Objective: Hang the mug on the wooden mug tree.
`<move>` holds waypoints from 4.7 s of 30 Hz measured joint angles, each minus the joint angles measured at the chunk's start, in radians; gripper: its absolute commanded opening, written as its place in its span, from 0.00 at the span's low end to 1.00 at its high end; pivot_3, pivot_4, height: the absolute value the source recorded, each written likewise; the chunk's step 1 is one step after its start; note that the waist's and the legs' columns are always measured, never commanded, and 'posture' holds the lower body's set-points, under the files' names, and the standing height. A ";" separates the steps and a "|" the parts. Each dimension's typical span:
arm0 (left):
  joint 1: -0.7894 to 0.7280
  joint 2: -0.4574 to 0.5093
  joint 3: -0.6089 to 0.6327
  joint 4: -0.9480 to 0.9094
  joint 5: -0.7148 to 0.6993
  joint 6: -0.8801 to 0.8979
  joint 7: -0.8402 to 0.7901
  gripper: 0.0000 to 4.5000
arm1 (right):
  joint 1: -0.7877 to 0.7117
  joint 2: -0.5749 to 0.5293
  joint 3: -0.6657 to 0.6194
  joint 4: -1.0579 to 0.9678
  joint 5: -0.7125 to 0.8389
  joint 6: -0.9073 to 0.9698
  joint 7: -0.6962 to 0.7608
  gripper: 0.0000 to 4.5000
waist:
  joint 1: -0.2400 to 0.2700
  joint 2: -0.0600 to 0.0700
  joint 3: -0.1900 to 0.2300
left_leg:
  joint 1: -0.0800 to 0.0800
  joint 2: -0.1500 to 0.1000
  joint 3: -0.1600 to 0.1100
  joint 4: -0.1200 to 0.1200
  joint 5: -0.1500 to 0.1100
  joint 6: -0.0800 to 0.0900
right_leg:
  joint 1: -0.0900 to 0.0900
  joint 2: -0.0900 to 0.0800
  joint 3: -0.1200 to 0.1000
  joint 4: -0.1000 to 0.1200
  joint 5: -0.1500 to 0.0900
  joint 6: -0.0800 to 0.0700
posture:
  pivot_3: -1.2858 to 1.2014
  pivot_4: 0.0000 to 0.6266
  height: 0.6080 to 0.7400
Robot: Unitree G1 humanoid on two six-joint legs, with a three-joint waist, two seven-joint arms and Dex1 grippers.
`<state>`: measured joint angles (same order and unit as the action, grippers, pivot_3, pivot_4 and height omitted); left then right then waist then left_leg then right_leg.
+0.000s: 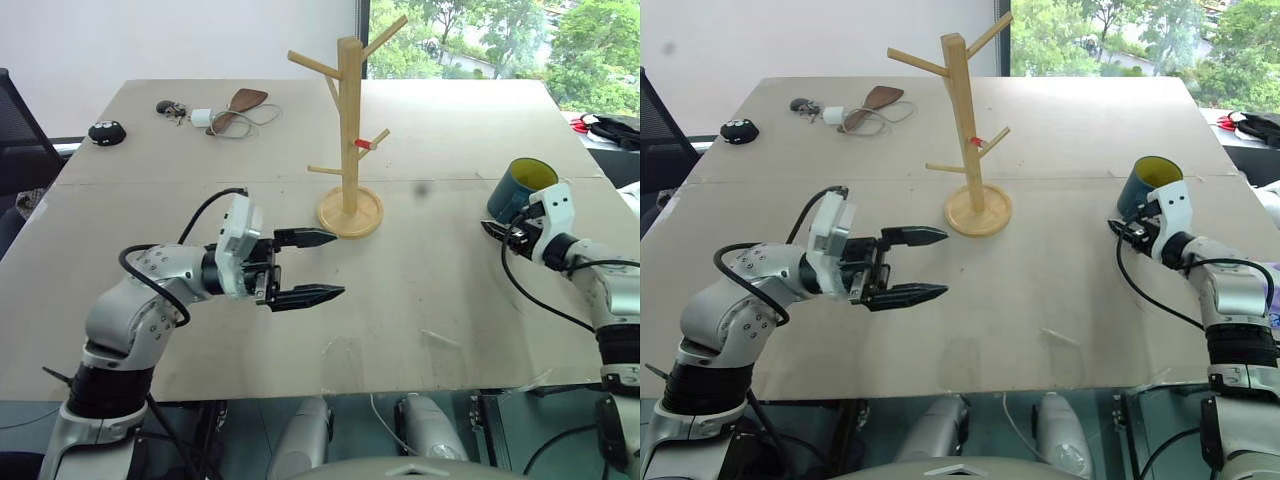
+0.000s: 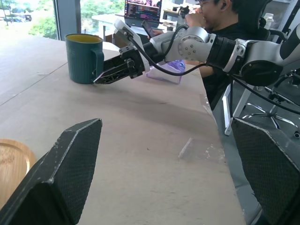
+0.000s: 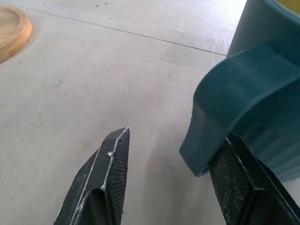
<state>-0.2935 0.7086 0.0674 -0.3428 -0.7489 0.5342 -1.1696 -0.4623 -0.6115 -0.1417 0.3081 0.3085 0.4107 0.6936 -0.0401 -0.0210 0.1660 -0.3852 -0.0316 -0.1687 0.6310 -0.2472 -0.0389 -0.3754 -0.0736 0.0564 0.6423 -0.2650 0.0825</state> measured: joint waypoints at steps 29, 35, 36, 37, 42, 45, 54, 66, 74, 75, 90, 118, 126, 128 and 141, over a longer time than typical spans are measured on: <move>0.047 -0.006 0.063 0.000 -0.012 -0.017 0.068 1.00 | 0.049 0.026 0.049 -0.695 0.078 0.409 -0.152 0.02 | 0.000 0.002 0.001 | 0.000 0.000 -0.001 0.000 0.000 0.001 | -0.001 0.000 0.000 0.000 0.000 0.000 | 0.52 0.24 1.00; 0.060 -0.032 0.181 -0.008 -0.098 -0.007 0.143 1.00 | -0.191 0.204 0.164 -0.879 0.141 0.739 -0.330 0.02 | 0.000 0.001 0.001 | 0.000 0.001 -0.001 0.000 0.000 0.000 | -0.002 0.001 0.000 0.001 0.000 0.000 | 0.52 0.24 1.00; 0.066 -0.030 0.202 -0.010 -0.119 0.006 0.151 1.00 | -0.225 0.226 0.182 -0.877 0.139 0.767 -0.353 0.02 | 0.003 0.001 0.001 | 0.000 0.001 -0.002 0.000 0.000 0.000 | -0.002 0.001 -0.001 0.000 0.000 0.000 | 0.52 0.24 1.00; 0.069 -0.024 0.213 -0.011 -0.130 0.013 0.155 1.00 | -0.244 0.239 0.198 -0.872 0.134 0.780 -0.366 0.02 | 0.005 0.001 0.001 | -0.001 0.001 -0.002 0.000 0.000 0.000 | -0.002 0.001 -0.001 0.000 0.000 0.000 | 0.52 0.24 1.00; 0.100 0.025 0.306 -0.017 -0.159 0.021 0.161 1.00 | -0.336 0.310 0.248 -0.817 0.112 0.847 -0.435 0.02 | 0.001 0.001 0.001 | -0.001 0.001 -0.001 -0.002 0.001 -0.001 | -0.004 0.001 -0.001 0.000 0.000 -0.001 | 0.52 0.24 1.00; 0.155 0.041 0.354 -0.019 -0.173 0.021 0.144 1.00 | -0.352 0.337 0.243 -0.796 0.094 0.880 -0.470 0.02 | -0.002 0.001 0.001 | -0.001 0.001 0.000 -0.004 0.001 -0.001 | -0.006 0.001 -0.001 0.000 0.000 -0.001 | 0.52 0.24 1.00; 0.269 0.044 0.445 -0.059 -0.225 0.005 0.098 1.00 | -0.384 0.383 0.242 -0.800 0.099 0.919 -0.482 0.02 | -0.004 0.002 0.001 | 0.000 0.002 0.000 -0.005 0.000 0.000 | -0.006 0.001 -0.001 0.000 0.000 -0.001 | 0.52 0.24 1.00; 0.278 0.044 0.445 -0.056 -0.224 -0.018 0.086 1.00 | -0.390 0.420 0.227 -0.855 0.110 1.005 -0.493 0.02 | -0.003 0.002 0.001 | 0.001 0.002 0.000 -0.006 0.000 0.000 | -0.006 0.001 -0.001 0.000 0.000 -0.001 | 0.52 0.24 1.00; 0.268 0.044 0.432 -0.039 -0.213 -0.020 0.098 1.00 | -0.390 0.409 0.202 -0.925 0.134 1.073 -0.484 0.02 | -0.003 0.002 0.001 | 0.001 0.002 0.000 -0.007 0.000 0.000 | -0.006 0.001 -0.001 0.000 0.000 -0.001 | 0.52 0.24 1.00; 0.268 0.043 0.432 -0.038 -0.212 -0.021 0.098 1.00 | -0.390 0.409 0.200 -0.928 0.136 1.081 -0.483 0.02 | -0.003 0.003 0.002 | 0.001 0.002 0.000 -0.007 0.000 0.000 | -0.006 0.001 -0.001 0.000 0.000 -0.001 | 0.52 0.24 1.00; 0.257 0.043 0.397 -0.032 -0.197 -0.021 0.096 1.00 | -0.452 0.473 0.203 -0.883 0.133 1.155 -0.508 0.02 | -0.004 0.003 0.002 | 0.001 0.002 0.000 -0.009 0.000 -0.001 | -0.006 0.001 -0.001 0.000 0.000 -0.001 | 0.52 0.24 1.00; 0.273 0.031 0.384 -0.051 -0.211 -0.012 0.127 1.00 | -0.387 0.395 0.136 -0.990 0.189 1.136 -0.401 0.76 | 0.001 0.002 0.001 | 0.000 0.002 0.001 -0.014 0.001 -0.002 | -0.009 0.000 -0.002 -0.001 0.000 -0.001 | 0.52 0.24 1.00; 0.220 0.029 0.302 -0.060 -0.194 0.008 0.180 1.00 | -0.192 0.322 -0.027 -1.195 0.330 1.026 -0.277 0.76 | -0.005 0.001 0.001 | 0.002 0.004 0.004 -0.015 0.001 -0.002 | -0.008 0.001 -0.001 0.000 0.000 -0.001 | 0.52 0.24 1.00; 0.218 0.029 0.281 -0.064 -0.178 0.010 0.198 1.00 | -0.021 0.282 -0.088 -1.238 0.348 0.907 -0.224 0.76 | 0.007 -0.001 -0.001 | 0.002 0.004 0.003 -0.014 0.001 -0.002 | -0.006 0.000 -0.003 -0.003 0.000 -0.001 | 0.52 0.24 1.00; 0.342 0.062 0.277 0.015 -0.045 -0.025 0.150 1.00 | 0.868 0.088 -0.458 -1.180 0.242 0.220 0.128 0.99 | 0.000 -0.002 -0.001 | 0.007 0.004 0.012 -0.013 0.001 -0.001 | -0.003 -0.001 0.002 -0.002 0.000 0.000 | 0.52 0.24 1.00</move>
<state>0.0483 0.7703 0.3442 -0.3282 -0.7937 0.5093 -1.0194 0.4057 -0.5233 -0.6000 -0.8717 0.5508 0.6307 0.8216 -0.0403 -0.0231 0.1651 -0.3786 -0.0274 -0.1565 0.6181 -0.2466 -0.0398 -0.3785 -0.0749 0.0584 0.6403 -0.2653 0.0827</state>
